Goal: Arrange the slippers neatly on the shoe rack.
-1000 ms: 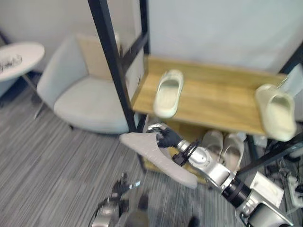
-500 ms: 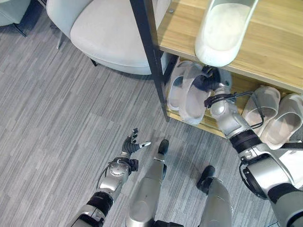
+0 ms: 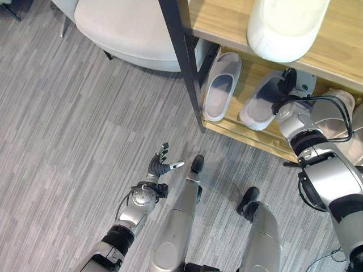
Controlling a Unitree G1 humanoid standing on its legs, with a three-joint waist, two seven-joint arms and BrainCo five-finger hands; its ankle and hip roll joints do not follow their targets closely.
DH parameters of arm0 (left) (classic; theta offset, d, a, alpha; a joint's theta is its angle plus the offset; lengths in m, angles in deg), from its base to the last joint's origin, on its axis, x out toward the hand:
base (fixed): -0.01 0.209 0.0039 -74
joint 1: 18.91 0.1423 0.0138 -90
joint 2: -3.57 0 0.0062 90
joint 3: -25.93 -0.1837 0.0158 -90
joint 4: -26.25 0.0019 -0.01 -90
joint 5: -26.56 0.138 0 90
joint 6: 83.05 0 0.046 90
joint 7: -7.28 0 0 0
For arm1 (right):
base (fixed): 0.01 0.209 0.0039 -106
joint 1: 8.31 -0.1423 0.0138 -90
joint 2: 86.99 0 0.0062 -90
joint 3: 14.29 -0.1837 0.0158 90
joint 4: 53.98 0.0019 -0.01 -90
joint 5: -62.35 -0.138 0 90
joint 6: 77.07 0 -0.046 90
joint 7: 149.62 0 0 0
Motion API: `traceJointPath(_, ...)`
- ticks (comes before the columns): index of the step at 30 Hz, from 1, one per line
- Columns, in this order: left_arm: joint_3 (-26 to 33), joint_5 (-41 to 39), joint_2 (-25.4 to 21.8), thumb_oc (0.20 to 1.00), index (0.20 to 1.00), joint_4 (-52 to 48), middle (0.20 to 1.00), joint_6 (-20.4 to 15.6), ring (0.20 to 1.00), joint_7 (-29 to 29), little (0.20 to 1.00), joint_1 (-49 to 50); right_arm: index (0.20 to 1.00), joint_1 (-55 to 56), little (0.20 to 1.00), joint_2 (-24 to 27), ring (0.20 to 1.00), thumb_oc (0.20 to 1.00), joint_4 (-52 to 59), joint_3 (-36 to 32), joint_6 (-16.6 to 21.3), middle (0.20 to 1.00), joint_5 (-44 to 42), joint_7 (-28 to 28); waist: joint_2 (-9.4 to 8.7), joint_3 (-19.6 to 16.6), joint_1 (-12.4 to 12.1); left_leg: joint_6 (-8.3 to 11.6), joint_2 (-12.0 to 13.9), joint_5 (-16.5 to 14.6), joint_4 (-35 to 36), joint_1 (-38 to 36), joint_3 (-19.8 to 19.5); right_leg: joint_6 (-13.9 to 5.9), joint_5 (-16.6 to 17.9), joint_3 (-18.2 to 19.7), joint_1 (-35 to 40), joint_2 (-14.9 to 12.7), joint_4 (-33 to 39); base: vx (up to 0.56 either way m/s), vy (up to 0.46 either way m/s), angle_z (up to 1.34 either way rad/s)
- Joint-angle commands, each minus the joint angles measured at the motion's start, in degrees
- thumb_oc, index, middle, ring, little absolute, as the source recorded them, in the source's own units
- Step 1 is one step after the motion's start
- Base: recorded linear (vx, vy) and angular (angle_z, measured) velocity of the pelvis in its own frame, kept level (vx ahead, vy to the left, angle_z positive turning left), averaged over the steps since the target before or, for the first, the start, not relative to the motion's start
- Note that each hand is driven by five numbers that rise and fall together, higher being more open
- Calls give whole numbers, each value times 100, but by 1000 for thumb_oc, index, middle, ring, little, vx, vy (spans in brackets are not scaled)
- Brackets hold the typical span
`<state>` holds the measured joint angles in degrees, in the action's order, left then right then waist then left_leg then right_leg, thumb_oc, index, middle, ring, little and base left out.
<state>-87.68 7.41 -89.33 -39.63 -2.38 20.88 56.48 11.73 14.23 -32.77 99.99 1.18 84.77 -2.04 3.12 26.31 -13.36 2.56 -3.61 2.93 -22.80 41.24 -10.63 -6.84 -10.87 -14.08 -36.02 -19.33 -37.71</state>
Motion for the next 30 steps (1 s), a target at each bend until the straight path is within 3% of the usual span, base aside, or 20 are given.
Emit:
traceJointPath(1, -276, -16, -95, 1000, 1000, -175, 1000, -217, 1000, 55, 1000, -244, 200, -731, 200, 629, 200, 200, -80, 509, 101, 200, -24, -103, 100, -89, -236, -265, -131, -842, -557, 112, 69, 130, 346, 38, 11, 215, 456, 22, -35, 3)
traceJointPath(7, -458, -8, -47, 1000, 1000, -109, 1000, -194, 1000, 63, 1000, -374, 200, -1048, 200, 744, 200, 200, -497, 805, 197, 200, -164, 12, 146, -78, -387, -257, -174, -739, -350, 201, 2, 100, 368, -77, -59, 148, 543, 57, -31, 22)
traceJointPath(8, -485, -24, -37, 1000, 1000, -62, 1000, -193, 1000, 52, 1000, -423, 1000, -1080, 1000, 722, 1000, 1000, -653, 803, 229, 1000, -302, 154, 151, -81, -410, -251, -177, -733, -320, 187, -8, 96, 373, -109, -35, 136, 563, 59, -28, 1)
traceJointPath(17, -366, -44, 35, 1000, 1000, 160, 1000, -123, 1000, 128, 1000, -589, 1000, -972, 1000, 151, 1000, 1000, -365, 520, 453, 1000, -1106, 282, 0, -5, -240, -214, -77, -748, -140, -150, 116, 124, 462, -93, 285, 204, 844, 25, -1, 2)
traceJointPath(18, -341, -41, 21, 1000, 1000, 260, 1000, -91, 1000, 163, 1000, -608, 1000, -925, 1000, -78, 1000, 1000, -154, 471, 462, 1000, -1234, 274, -75, 14, -142, -194, -17, -751, -76, -275, 171, 142, 512, -49, 366, 246, 945, -7, 29, -8)
traceJointPath(21, -247, 8, -7, 1000, 1000, 236, 1000, -28, 1000, 215, 1000, -562, 1000, -724, 1000, -162, 1000, 1000, 500, 346, 455, 1000, -1314, 151, -154, 45, -1, -162, 45, -741, 34, -432, 236, 151, 567, -4, 484, 288, 1078, -49, 30, -22)
traceJointPath(22, -219, 23, -20, 1000, 1000, 248, 1000, -14, 1000, 237, 1000, -546, 1000, -598, 1000, -199, 1000, 1000, 788, 266, 397, 1000, -1249, 56, -181, 79, 58, -172, 50, -545, 105, -413, 271, 211, 758, -39, 506, 299, 1212, -132, 27, -22)
traceJointPath(23, -185, 5, -30, 1000, 1000, 232, 1000, 0, 1000, 255, 1000, -508, 1000, -504, 1000, -189, 1000, 1000, 1046, 146, 340, 1000, -1227, -41, -202, 97, 105, -161, 76, -540, 144, -457, 285, 219, 782, -45, 562, 321, 1278, -139, 19, -17)
traceJointPath(30, -86, 153, 10, 1000, 1000, 274, 1000, 120, 1000, 325, 1000, -407, 1000, 576, 1000, -533, 1000, 1000, 2356, -826, 451, 1000, -1770, -551, -242, 100, 312, -143, 126, -513, 262, -652, 306, 226, 805, -34, 762, 361, 1421, -20, -16, -10)
